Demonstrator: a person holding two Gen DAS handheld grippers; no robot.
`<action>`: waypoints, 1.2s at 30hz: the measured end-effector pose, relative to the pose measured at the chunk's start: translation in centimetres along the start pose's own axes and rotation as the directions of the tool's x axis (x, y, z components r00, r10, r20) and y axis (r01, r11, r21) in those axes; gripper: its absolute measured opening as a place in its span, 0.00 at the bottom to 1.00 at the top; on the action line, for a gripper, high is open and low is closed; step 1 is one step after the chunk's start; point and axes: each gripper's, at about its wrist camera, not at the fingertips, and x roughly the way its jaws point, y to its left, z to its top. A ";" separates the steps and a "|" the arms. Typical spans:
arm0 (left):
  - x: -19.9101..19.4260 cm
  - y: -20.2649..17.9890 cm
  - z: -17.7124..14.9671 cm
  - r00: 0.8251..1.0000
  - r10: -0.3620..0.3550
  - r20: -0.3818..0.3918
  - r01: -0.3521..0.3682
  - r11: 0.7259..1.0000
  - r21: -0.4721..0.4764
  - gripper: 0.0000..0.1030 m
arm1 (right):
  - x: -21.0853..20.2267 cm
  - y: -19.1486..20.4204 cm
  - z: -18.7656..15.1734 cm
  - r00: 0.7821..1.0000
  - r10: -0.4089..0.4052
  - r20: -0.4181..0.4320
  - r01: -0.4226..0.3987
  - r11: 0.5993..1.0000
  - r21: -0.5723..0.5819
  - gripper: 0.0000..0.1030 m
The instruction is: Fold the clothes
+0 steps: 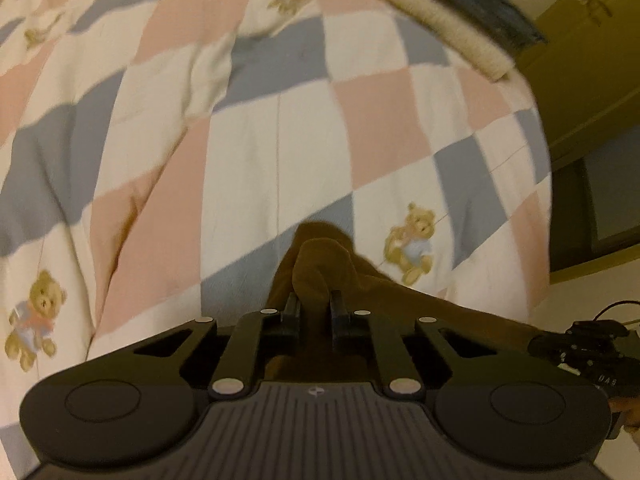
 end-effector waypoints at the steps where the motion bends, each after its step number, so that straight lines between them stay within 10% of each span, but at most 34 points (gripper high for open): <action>1: 0.1 -0.1 0.1 1.000 -0.004 0.016 0.004 1.000 0.014 0.11 | 0.1 -0.1 0.0 1.000 -0.019 0.004 0.019 1.000 -0.002 0.03; 8: 3.7 0.9 1.1 0.998 -0.003 0.061 -0.001 0.998 0.057 0.15 | 4.1 -1.0 -0.3 0.992 -0.124 -0.016 0.124 0.992 -0.007 0.03; 11: 4.2 0.9 0.7 0.995 0.043 0.085 -0.052 0.994 0.098 0.36 | 4.6 -0.6 -0.1 0.986 -0.158 -0.046 0.159 0.987 0.017 0.11; 13: 3.1 1.2 0.7 0.992 0.063 0.107 -0.073 0.994 0.086 0.41 | 3.9 -0.1 0.2 0.982 -0.182 -0.057 0.183 0.983 0.016 0.49; 16: -0.8 2.0 0.5 0.977 0.115 0.180 -0.121 0.992 0.023 0.34 | 1.8 2.2 0.5 0.952 -0.307 0.014 0.308 0.950 -0.046 0.73; 21: -7.8 0.5 -2.7 0.941 0.191 0.280 -0.205 0.979 0.021 0.19 | -2.9 8.8 -1.2 0.950 -0.258 0.178 0.286 0.945 -0.159 0.44; 26: -8.3 -1.0 -8.6 0.963 0.084 0.258 -0.116 0.987 0.111 0.09 | -1.9 17.0 -7.3 0.990 -0.074 0.119 0.112 0.926 -0.360 0.33; 30: -3.3 -0.9 -10.3 0.968 0.099 0.231 -0.134 0.981 0.142 0.06 | 3.9 18.2 -11.8 0.978 -0.210 0.001 0.179 0.834 -0.522 0.23; 36: 1.4 -2.3 -9.4 0.952 0.169 0.257 -0.238 0.934 0.267 0.06 | 3.3 14.9 -10.8 0.967 -0.255 -0.022 0.224 0.887 -0.405 0.34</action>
